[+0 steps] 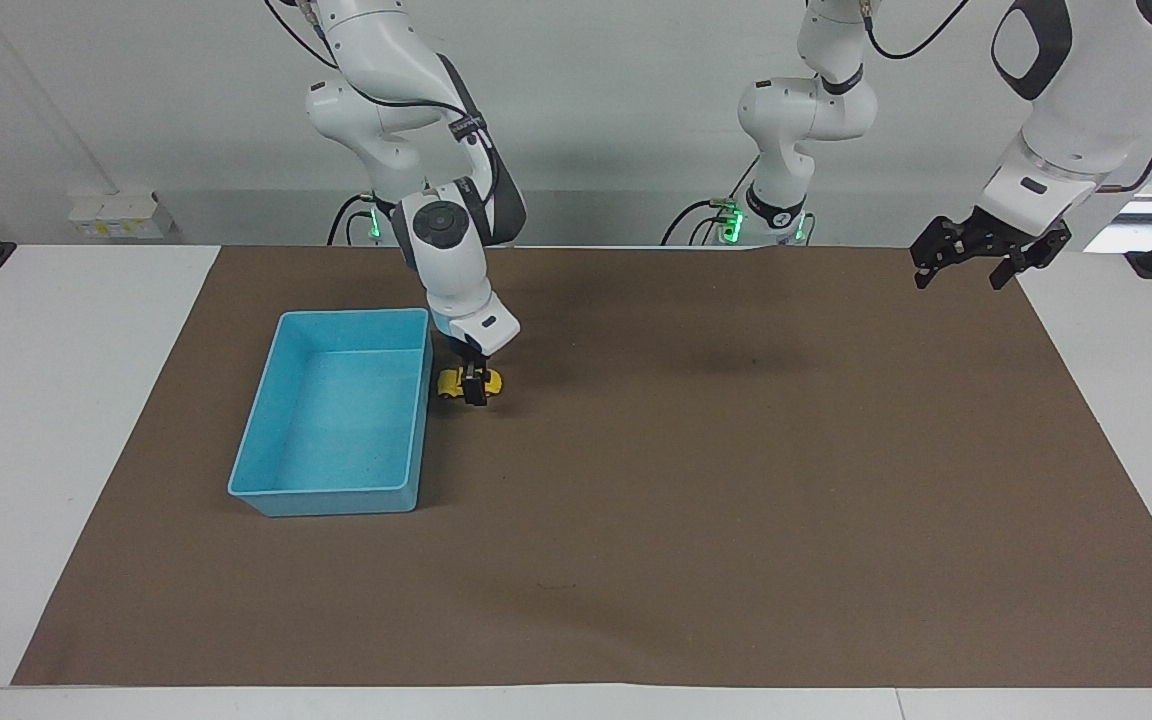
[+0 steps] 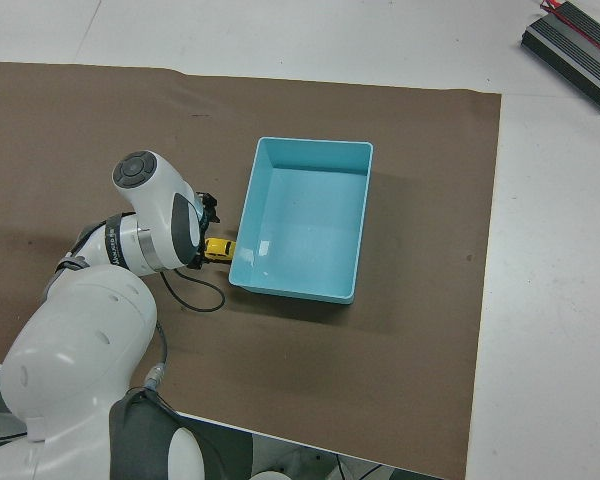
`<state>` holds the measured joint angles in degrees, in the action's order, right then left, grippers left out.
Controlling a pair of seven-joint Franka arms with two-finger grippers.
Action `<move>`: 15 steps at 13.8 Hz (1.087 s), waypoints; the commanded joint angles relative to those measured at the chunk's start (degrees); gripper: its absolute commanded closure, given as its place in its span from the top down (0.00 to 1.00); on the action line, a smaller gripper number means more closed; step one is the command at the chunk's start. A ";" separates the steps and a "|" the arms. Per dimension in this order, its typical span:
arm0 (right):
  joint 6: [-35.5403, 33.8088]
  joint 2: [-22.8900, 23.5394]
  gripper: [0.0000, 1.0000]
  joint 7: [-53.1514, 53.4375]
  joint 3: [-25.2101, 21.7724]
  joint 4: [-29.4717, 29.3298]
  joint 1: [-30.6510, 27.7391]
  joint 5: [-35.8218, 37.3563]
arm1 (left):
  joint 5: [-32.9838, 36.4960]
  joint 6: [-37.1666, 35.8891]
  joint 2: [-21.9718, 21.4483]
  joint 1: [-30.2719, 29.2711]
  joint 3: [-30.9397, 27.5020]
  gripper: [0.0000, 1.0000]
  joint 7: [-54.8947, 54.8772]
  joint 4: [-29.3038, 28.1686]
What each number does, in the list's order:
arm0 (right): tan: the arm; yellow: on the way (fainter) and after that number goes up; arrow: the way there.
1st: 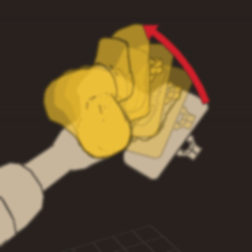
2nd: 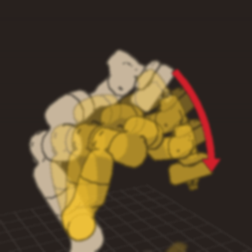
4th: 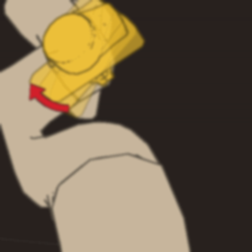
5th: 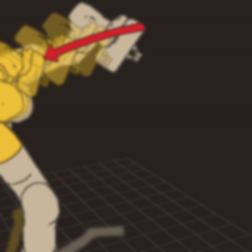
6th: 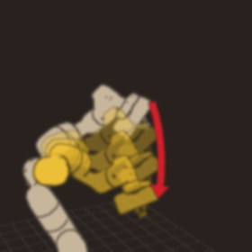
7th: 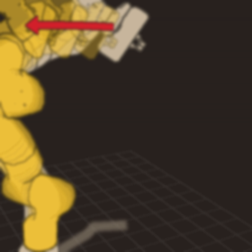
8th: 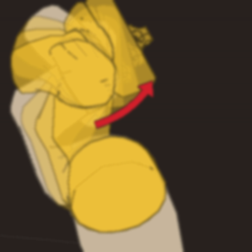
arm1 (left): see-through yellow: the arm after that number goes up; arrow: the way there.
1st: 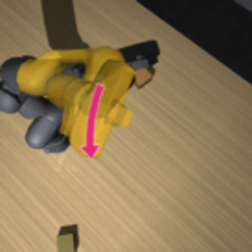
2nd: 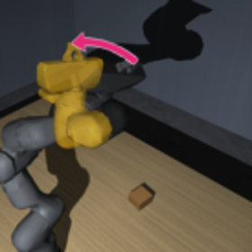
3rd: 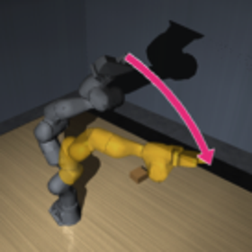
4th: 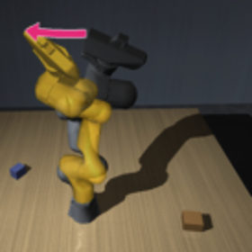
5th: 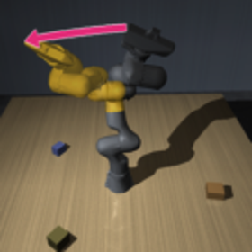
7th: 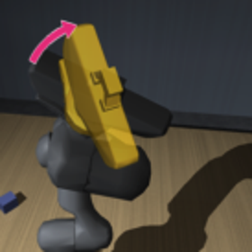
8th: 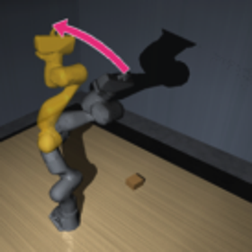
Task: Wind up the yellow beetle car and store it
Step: 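Grasp the yellow car with the right gripper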
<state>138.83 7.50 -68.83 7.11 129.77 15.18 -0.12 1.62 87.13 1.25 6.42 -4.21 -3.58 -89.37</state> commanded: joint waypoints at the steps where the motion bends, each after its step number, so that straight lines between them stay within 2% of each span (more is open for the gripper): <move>1: -0.85 -2.31 0.99 1.68 0.01 2.85 0.29 2.58 | -0.82 -1.08 0.16 -1.06 0.61 1.00 0.24 0.69; 2: -0.85 -2.75 0.93 1.68 0.01 3.55 0.29 3.02 | -0.82 -1.08 0.16 -1.06 0.61 1.00 0.24 0.78; 3: -0.76 -2.93 0.79 1.68 0.01 4.08 0.29 3.19 | -0.82 -1.00 0.16 -1.06 0.61 1.00 0.24 0.78; 4: -0.76 -3.02 0.54 1.60 0.01 4.26 0.29 3.98 | -0.82 -1.00 0.16 -1.06 0.61 1.00 0.24 0.78; 5: -0.85 -3.02 0.03 2.21 0.01 4.18 0.29 4.34 | -0.82 -1.00 0.16 -1.06 0.61 1.00 0.24 0.78; 8: -0.67 -2.49 0.00 4.84 0.01 2.78 0.46 5.13 | -0.82 -1.08 0.16 -1.06 0.61 1.00 0.24 0.69; 11: -1.72 -2.05 0.00 8.52 0.09 -1.70 2.04 5.04 | -0.82 -1.00 0.16 -1.06 0.61 1.00 0.24 0.78; 15: -10.40 -1.96 0.00 11.44 0.01 -10.83 3.89 5.04 | -0.82 -1.00 0.16 -1.06 0.61 1.00 0.24 0.78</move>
<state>133.19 5.76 -59.15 7.17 123.28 19.08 3.79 1.62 87.13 1.25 6.42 -4.21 -3.58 -89.37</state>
